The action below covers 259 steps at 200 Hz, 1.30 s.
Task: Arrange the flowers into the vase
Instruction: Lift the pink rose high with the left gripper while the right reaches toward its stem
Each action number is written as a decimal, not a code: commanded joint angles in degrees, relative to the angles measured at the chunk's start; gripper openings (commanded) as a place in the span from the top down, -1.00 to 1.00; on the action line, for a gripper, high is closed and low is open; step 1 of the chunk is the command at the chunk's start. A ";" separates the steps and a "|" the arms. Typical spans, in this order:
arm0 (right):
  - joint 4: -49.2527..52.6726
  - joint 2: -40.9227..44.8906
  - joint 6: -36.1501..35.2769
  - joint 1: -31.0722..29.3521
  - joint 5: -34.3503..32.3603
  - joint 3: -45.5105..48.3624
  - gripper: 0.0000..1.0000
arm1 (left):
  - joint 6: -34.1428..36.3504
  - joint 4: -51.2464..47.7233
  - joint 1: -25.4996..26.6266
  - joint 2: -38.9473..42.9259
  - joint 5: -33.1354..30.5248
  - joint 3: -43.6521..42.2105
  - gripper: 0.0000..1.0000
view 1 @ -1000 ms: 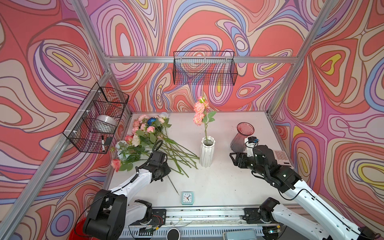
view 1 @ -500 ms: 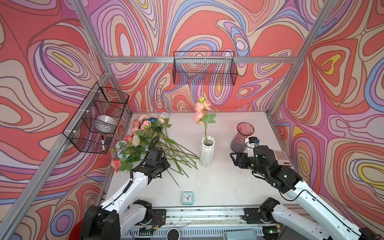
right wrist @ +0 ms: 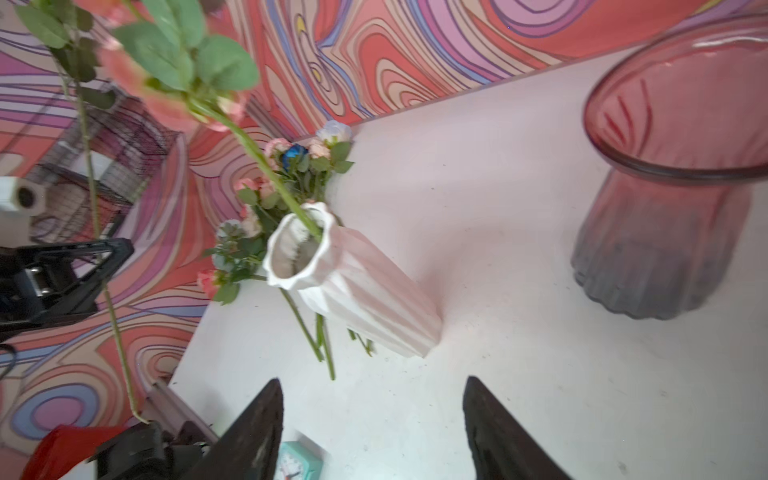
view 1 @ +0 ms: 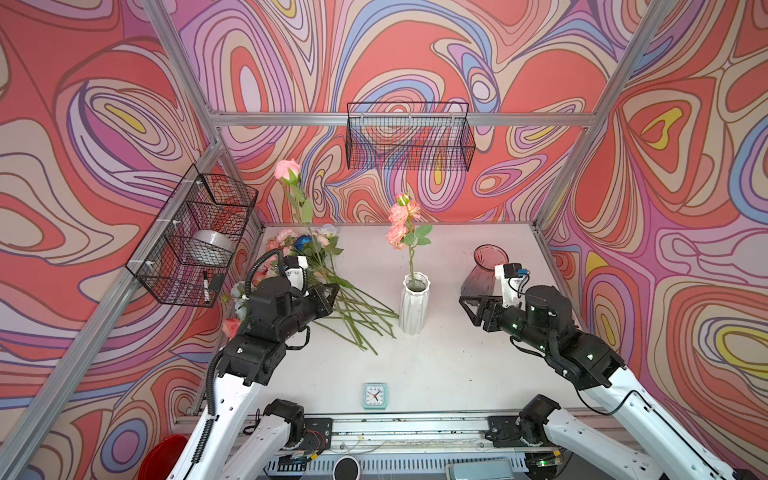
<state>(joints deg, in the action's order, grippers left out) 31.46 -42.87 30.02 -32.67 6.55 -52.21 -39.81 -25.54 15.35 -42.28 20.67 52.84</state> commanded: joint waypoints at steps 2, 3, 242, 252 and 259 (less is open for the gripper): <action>-5.52 -2.27 -2.57 0.07 13.49 -4.53 -0.33 | 3.47 2.33 -0.21 2.87 12.49 2.32 1.00; -5.64 -2.78 -2.66 0.08 14.44 -4.98 -0.33 | 3.53 2.51 -0.18 3.02 12.79 2.38 1.00; -17.13 -44.85 -6.36 -18.56 24.70 -53.84 1.00 | -3.07 21.01 -0.06 3.93 35.85 0.36 -0.32; -16.24 -42.80 -7.72 -18.54 22.33 -52.53 1.00 | -2.12 19.51 -0.07 4.37 33.37 0.42 -0.66; -15.11 -40.92 -9.18 -18.53 19.92 -51.18 1.00 | -1.60 18.32 -0.08 4.70 31.58 0.63 -0.79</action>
<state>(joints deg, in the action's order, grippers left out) 13.52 -89.76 25.36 -51.13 33.34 -106.00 -43.86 -3.07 15.38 -39.00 58.26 53.23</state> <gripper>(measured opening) 0.053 0.651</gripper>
